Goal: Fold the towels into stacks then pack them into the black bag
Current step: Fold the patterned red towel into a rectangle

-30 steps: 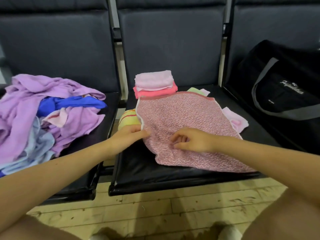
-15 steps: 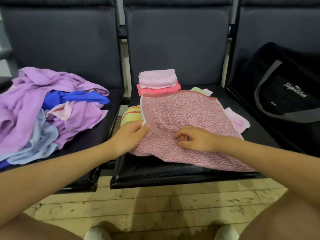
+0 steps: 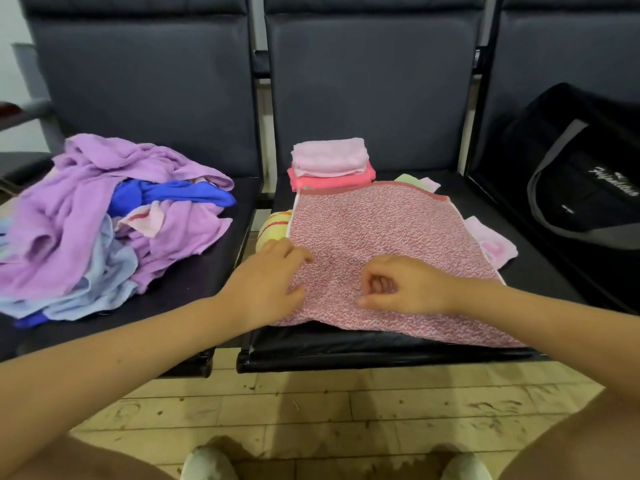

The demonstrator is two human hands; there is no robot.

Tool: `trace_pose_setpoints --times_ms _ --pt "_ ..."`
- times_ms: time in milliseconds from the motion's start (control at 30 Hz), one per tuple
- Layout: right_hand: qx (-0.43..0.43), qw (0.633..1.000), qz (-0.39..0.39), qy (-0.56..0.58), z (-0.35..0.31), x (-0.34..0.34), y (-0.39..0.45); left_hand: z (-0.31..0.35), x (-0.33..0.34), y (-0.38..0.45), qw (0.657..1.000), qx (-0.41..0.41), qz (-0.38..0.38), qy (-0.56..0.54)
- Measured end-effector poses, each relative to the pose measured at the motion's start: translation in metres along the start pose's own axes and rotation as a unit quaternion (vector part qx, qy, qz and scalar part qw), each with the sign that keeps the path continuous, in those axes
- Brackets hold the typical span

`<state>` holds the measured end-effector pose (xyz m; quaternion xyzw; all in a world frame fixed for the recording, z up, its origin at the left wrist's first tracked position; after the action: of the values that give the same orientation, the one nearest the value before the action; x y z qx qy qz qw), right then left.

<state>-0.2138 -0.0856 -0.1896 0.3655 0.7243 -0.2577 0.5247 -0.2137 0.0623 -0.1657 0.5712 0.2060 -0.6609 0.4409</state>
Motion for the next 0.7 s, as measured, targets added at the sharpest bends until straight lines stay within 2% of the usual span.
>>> trace_pose_setpoints --times_ms 100,200,300,467,600,700 --pt "-0.048 0.998 -0.043 -0.017 -0.023 0.012 -0.011 0.031 0.019 0.000 0.994 0.085 -0.050 -0.045" --pt "-0.099 0.991 -0.049 -0.072 -0.032 0.022 -0.018 0.049 0.052 -0.006 0.982 0.145 -0.123 -0.014" --pt "-0.087 0.995 -0.035 -0.041 -0.024 0.017 -0.023 0.044 0.064 -0.005 0.977 0.145 -0.155 -0.013" --pt "-0.019 0.999 0.026 0.006 -0.006 -0.001 -0.024 0.045 0.056 0.005 0.984 0.130 -0.106 0.055" --pt "0.023 0.996 0.089 0.008 0.002 -0.021 -0.020 0.051 0.036 0.023 0.993 0.109 -0.041 -0.012" --pt "0.060 0.996 0.055 -0.035 0.014 -0.020 -0.015 0.037 0.018 0.040 0.996 0.035 -0.004 -0.081"
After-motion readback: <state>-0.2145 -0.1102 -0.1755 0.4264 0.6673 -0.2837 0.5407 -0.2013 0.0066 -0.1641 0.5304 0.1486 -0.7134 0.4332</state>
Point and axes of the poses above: each hand's wrist, its own y-axis towards the middle knuckle, its own x-axis out of the palm, z = x × y, the point moved 10 cm from there along y, towards the middle knuckle, and after that the axes turned 7 degrees about -y, right-handed, at the moved point
